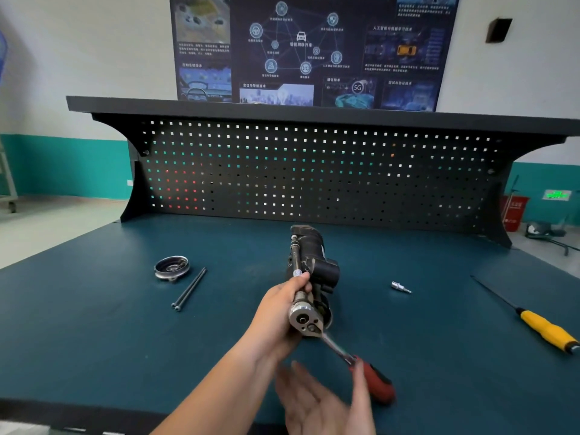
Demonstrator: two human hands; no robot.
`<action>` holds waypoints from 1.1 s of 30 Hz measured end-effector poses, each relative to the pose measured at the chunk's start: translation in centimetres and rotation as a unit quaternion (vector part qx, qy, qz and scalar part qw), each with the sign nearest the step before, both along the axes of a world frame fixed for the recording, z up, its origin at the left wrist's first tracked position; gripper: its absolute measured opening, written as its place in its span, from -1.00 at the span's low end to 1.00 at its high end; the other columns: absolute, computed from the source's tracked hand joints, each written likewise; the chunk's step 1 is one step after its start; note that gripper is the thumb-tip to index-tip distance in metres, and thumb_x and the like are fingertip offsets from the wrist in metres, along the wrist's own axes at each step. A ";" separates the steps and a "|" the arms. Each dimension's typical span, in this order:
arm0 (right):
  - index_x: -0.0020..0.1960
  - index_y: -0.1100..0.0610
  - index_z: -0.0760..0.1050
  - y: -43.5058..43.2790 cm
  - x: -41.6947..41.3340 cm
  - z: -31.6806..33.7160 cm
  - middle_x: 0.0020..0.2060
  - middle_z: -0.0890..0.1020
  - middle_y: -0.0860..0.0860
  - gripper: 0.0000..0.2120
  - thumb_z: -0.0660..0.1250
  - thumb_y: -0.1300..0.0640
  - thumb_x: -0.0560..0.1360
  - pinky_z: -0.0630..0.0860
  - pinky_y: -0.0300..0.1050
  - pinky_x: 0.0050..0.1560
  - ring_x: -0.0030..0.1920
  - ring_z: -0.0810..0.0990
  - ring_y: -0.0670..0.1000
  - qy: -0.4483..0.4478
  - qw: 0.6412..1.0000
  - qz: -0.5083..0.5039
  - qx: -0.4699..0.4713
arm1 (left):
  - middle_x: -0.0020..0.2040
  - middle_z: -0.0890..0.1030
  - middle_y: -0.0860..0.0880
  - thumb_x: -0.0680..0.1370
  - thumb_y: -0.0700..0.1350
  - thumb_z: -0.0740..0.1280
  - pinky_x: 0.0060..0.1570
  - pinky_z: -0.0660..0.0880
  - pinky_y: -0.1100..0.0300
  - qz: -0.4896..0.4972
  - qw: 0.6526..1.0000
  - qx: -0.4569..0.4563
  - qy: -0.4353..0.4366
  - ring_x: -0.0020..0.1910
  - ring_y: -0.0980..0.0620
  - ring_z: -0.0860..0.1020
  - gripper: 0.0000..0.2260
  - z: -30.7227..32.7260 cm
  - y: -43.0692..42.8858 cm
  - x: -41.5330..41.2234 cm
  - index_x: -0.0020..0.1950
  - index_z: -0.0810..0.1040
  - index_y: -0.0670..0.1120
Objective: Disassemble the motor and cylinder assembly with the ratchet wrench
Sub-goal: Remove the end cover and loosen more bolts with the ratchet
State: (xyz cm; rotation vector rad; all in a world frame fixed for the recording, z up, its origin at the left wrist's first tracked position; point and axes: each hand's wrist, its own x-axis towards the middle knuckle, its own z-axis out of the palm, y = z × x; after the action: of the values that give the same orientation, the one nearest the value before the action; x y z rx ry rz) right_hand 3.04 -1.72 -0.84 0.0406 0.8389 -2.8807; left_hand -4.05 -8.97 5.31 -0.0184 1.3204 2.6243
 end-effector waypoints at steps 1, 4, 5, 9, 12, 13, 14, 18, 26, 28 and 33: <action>0.11 0.39 0.45 1.6 -0.7 -1.3 -0.15 0.63 0.35 -0.32 0.31 -0.23 0.37 0.51 0.09 -0.08 -0.09 0.62 0.26 -0.001 0.982 0.026 -0.189 | -0.55 0.39 0.00 0.58 -0.15 0.23 -0.58 0.36 0.37 -0.002 1.000 0.012 -0.004 -0.63 0.09 0.38 -0.71 -0.1 0.0 0.1 -0.35 0.36 -0.13; 0.13 0.15 0.49 2.1 -1.9 0.4 -0.15 0.69 0.19 -0.24 0.63 0.03 -0.02 0.62 -0.10 -0.27 -0.21 0.71 0.10 -0.052 0.961 -0.117 -0.244 | -0.54 0.37 0.02 0.55 -0.11 0.27 -0.57 0.36 0.34 -0.010 0.999 0.042 -0.019 -0.62 0.10 0.35 -0.71 -0.7 -0.1 0.1 -0.37 0.37 -0.11; 0.07 0.12 0.51 2.4 -2.4 0.8 -0.14 0.70 0.17 -0.10 0.69 0.12 -0.26 0.63 -0.08 -0.29 -0.21 0.71 0.06 -0.031 0.957 -0.135 -0.254 | -0.54 0.36 0.02 0.53 -0.10 0.28 -0.56 0.36 0.32 -0.012 0.999 0.041 -0.020 -0.61 0.10 0.34 -0.71 -0.8 -0.2 0.0 -0.38 0.38 -0.10; -0.12 0.08 0.49 2.9 -3.1 1.7 -0.17 0.72 0.09 -0.36 0.67 0.19 -0.14 0.63 -0.03 -0.29 -0.21 0.71 0.00 -0.030 0.953 -0.192 -0.234 | -0.52 0.35 0.02 0.52 -0.08 0.28 -0.52 0.33 0.28 -0.021 0.999 0.033 -0.016 -0.59 0.10 0.32 -0.68 -0.7 -0.2 -0.1 -0.43 0.40 -0.09; -0.19 0.07 0.45 2.8 -2.9 2.6 -0.39 0.64 -0.07 -0.87 0.35 0.07 0.31 0.61 -0.19 -0.22 -0.40 0.65 -0.12 -0.043 0.949 -0.206 -0.236 | -0.52 0.36 0.02 0.49 -0.07 0.30 -0.53 0.34 0.30 -0.025 0.999 0.034 -0.016 -0.58 0.09 0.33 -0.71 -0.4 -0.2 0.0 -0.42 0.40 -0.09; -0.24 0.07 0.42 2.7 -2.8 2.6 -0.48 0.56 -0.11 -0.87 0.32 0.04 0.37 0.56 -0.15 -0.18 -0.49 0.58 -0.14 -0.048 0.943 -0.215 -0.250 | -0.51 0.36 0.02 0.49 -0.06 0.31 -0.53 0.35 0.29 -0.027 0.999 0.035 -0.018 -0.58 0.09 0.33 -0.71 -0.4 -0.2 0.0 -0.41 0.39 -0.09; -0.29 0.07 0.38 2.7 -2.7 2.7 -0.54 0.46 -0.12 -0.80 0.29 0.01 0.43 0.48 -0.16 -0.15 -0.55 0.49 -0.15 -0.051 0.939 -0.214 -0.264 | -0.51 0.36 0.02 0.49 -0.06 0.31 -0.53 0.37 0.30 -0.028 0.999 0.036 -0.020 -0.58 0.09 0.34 -0.72 -0.4 -0.3 0.0 -0.40 0.39 -0.09; -0.48 0.08 0.36 2.5 -2.6 2.6 -0.59 0.27 -0.10 -0.68 0.29 -0.01 0.39 0.38 -0.19 -0.14 -0.61 0.31 -0.11 -0.043 0.934 -0.221 -0.277 | -0.52 0.37 0.02 0.51 -0.05 0.30 -0.54 0.39 0.33 -0.028 0.999 0.039 -0.024 -0.59 0.09 0.36 -0.71 -0.5 -0.5 0.2 -0.38 0.39 -0.09; -0.48 0.06 0.34 2.4 -3.3 2.1 -0.58 0.24 -0.10 -0.74 0.29 -0.02 0.30 0.54 -0.30 -0.30 -0.61 0.29 -0.12 -0.007 0.938 -0.254 -0.234 | -0.46 0.47 0.01 0.55 -0.14 0.26 -0.48 0.45 0.31 -0.041 0.999 0.027 -0.012 -0.52 0.11 0.47 -0.86 0.1 -1.2 -0.1 -0.21 0.48 -0.12; -0.51 0.06 0.35 2.4 -3.5 2.1 -0.59 0.24 -0.10 -0.73 0.33 -0.03 0.26 0.55 -0.29 -0.33 -0.61 0.29 -0.13 0.003 0.939 -0.256 -0.228 | -0.46 0.46 0.01 0.56 -0.17 0.25 -0.50 0.44 0.33 -0.048 0.998 0.041 -0.009 -0.54 0.12 0.45 -0.90 0.3 -1.3 -0.1 -0.14 0.50 -0.14; -0.53 0.03 0.37 2.0 -3.7 2.5 -0.59 0.24 -0.12 -0.67 0.39 -0.08 0.28 0.55 -0.30 -0.33 -0.61 0.29 -0.14 0.033 0.944 -0.259 -0.203 | -0.49 0.43 0.00 0.59 -0.19 0.21 -0.56 0.39 0.35 -0.039 0.998 0.047 0.004 -0.58 0.13 0.40 -0.89 0.1 -1.4 -0.2 -0.05 0.50 -0.18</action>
State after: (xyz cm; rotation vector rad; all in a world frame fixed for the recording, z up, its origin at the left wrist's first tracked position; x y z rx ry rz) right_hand -0.62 0.33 1.62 0.1414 0.2438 -3.5088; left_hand -4.21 -10.40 5.41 0.0554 1.1734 2.6203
